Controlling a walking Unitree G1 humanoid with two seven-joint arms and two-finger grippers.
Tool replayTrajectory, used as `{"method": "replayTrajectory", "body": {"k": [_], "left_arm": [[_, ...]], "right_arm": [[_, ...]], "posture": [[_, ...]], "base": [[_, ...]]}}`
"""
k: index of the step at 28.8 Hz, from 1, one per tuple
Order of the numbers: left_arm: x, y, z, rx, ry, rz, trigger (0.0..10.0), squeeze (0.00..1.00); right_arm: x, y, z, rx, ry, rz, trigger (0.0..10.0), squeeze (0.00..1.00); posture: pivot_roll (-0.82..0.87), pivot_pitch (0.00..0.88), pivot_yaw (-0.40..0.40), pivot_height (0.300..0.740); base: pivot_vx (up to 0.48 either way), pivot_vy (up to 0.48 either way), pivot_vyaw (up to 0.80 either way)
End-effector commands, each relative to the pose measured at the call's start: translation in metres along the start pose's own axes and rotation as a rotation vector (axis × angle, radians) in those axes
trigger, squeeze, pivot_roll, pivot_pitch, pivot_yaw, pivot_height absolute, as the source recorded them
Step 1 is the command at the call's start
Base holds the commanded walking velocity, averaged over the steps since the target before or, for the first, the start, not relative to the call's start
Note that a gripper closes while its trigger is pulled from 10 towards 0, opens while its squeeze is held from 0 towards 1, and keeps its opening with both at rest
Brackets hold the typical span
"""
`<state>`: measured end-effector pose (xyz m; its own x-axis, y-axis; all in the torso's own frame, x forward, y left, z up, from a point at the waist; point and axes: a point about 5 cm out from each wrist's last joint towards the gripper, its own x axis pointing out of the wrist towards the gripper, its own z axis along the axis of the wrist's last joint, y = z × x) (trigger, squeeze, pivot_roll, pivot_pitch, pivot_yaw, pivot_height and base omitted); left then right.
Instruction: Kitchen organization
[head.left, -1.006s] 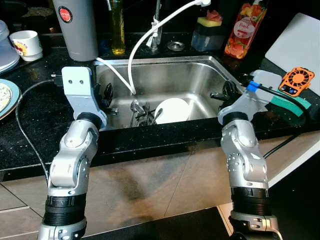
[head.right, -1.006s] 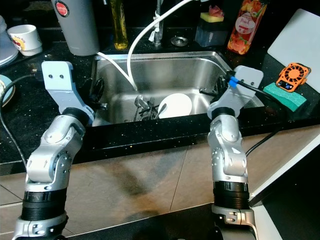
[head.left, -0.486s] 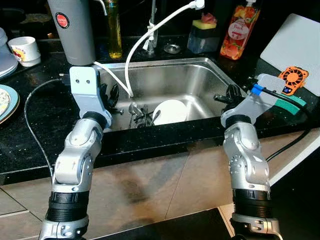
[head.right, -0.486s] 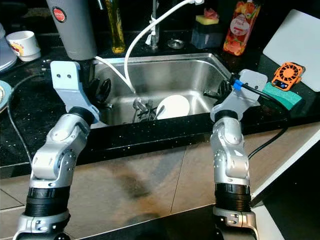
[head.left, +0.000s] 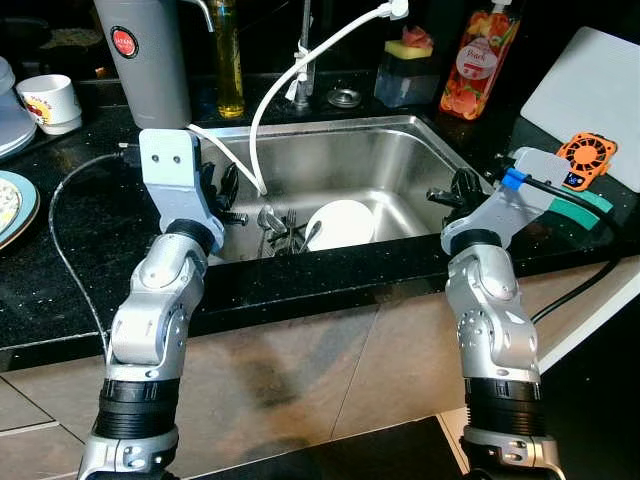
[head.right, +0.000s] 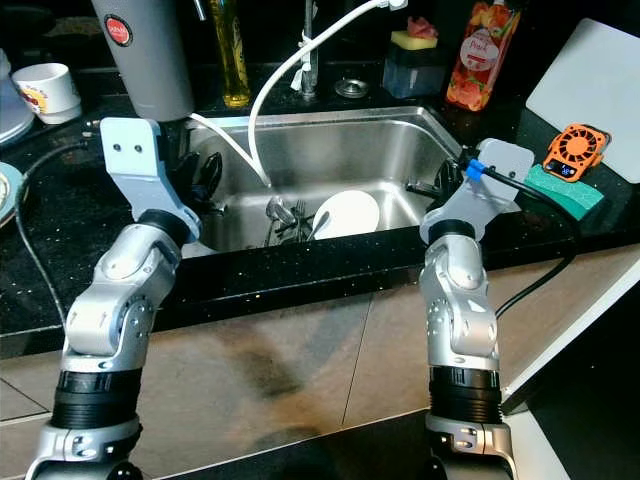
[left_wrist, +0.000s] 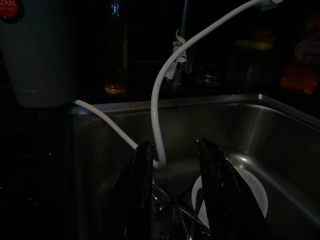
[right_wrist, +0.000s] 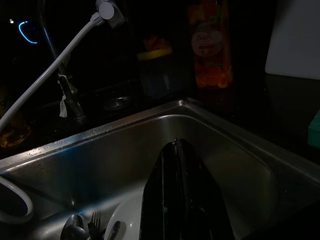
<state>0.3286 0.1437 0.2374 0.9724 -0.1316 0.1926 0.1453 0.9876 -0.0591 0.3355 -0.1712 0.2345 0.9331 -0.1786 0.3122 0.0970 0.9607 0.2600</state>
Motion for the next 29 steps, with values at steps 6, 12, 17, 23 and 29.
{"method": "replayTrajectory", "body": {"k": [6,12,17,23,29], "left_arm": [[0.0026,-0.0030,0.0003,0.015,-0.001,-0.017,10.0,0.00],[0.0022,-0.0030,0.0006,0.017,-0.002,-0.015,10.0,0.00],[0.0018,-0.0024,0.0006,0.019,-0.003,-0.011,10.0,0.00],[0.0021,-0.0025,0.0001,0.018,-0.004,-0.008,10.0,0.00],[0.0023,-0.0026,-0.0001,0.018,-0.005,-0.008,10.0,0.00]], "right_arm": [[-0.0018,-0.0024,0.0009,0.005,-0.010,-0.005,10.0,0.00],[-0.0018,-0.0021,0.0009,0.005,-0.009,-0.002,10.0,0.00],[-0.0014,-0.0012,0.0003,0.007,-0.006,0.002,10.0,0.00],[-0.0007,-0.0012,0.0005,0.006,-0.007,0.005,10.0,0.00],[-0.0005,-0.0013,0.0007,0.005,-0.008,0.005,10.0,0.00]], "posture": [[0.09,0.017,-0.002,0.740],[0.10,0.021,-0.003,0.740],[0.10,0.021,-0.007,0.740],[0.10,0.018,-0.008,0.740],[0.10,0.017,-0.008,0.740]], "base": [[0.000,0.000,0.00],[0.000,0.000,0.00],[0.000,0.000,0.00],[0.000,0.000,0.00],[0.000,0.000,0.00]]}}
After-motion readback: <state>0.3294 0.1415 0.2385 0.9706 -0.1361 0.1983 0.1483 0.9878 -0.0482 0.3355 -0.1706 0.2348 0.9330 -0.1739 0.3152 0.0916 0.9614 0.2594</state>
